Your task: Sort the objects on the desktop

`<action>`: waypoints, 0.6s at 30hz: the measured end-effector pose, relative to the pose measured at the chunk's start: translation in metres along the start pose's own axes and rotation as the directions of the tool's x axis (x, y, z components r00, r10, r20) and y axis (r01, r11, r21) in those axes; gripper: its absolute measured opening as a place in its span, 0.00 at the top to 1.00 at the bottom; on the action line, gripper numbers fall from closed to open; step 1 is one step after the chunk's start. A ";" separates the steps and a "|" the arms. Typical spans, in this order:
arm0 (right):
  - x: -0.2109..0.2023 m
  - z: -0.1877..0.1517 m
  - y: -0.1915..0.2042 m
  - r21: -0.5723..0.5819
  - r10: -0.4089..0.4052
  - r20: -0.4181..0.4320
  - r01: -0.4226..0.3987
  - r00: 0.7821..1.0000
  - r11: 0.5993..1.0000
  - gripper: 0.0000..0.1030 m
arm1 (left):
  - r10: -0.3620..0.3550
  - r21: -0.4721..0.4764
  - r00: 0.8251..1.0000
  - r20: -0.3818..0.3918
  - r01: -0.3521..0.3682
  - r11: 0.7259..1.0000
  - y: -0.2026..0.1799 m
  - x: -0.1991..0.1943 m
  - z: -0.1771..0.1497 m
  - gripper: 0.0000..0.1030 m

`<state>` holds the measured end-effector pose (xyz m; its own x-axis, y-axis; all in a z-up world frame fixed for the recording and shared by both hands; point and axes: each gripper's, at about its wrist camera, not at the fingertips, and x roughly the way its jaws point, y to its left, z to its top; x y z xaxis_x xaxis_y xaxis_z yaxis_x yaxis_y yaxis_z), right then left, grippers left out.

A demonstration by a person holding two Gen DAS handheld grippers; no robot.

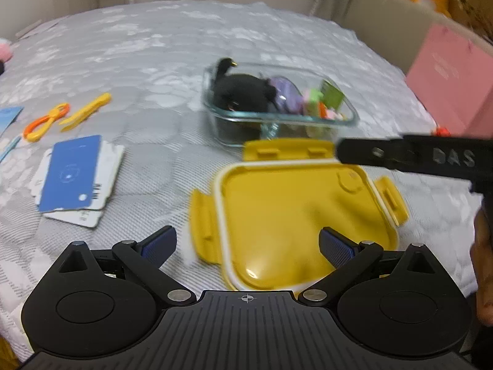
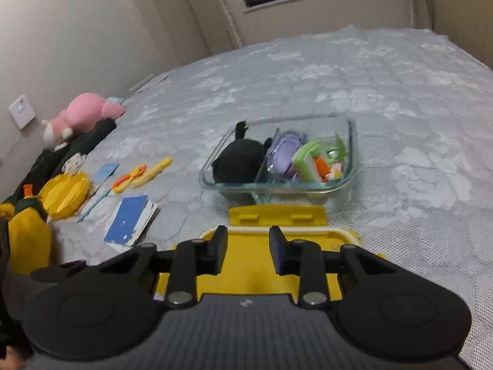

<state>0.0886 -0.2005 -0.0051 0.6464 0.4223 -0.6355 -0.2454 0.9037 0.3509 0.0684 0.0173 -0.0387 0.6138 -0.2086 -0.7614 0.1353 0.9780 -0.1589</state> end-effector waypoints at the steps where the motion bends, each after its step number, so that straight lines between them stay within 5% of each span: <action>1: -0.002 -0.002 -0.005 0.021 -0.008 0.003 0.008 1.000 1.000 0.60 | 0.006 -0.014 1.000 0.001 -0.006 1.000 0.004 0.000 0.002 0.02; 8: -0.005 -0.021 -0.043 0.174 0.010 -0.035 -0.003 0.999 0.985 0.60 | 0.018 -0.037 1.000 0.002 -0.018 0.999 0.005 0.000 0.008 0.02; 18: -0.008 -0.024 -0.048 0.135 -0.019 -0.033 0.023 0.999 0.991 0.51 | 0.035 0.009 0.999 -0.014 -0.035 0.999 -0.008 0.008 0.006 0.02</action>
<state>0.0778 -0.2455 -0.0328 0.6269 0.4072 -0.6642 -0.1305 0.8954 0.4258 0.0767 0.0076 -0.0393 0.6070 -0.1740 -0.7754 0.1204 0.9846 -0.1267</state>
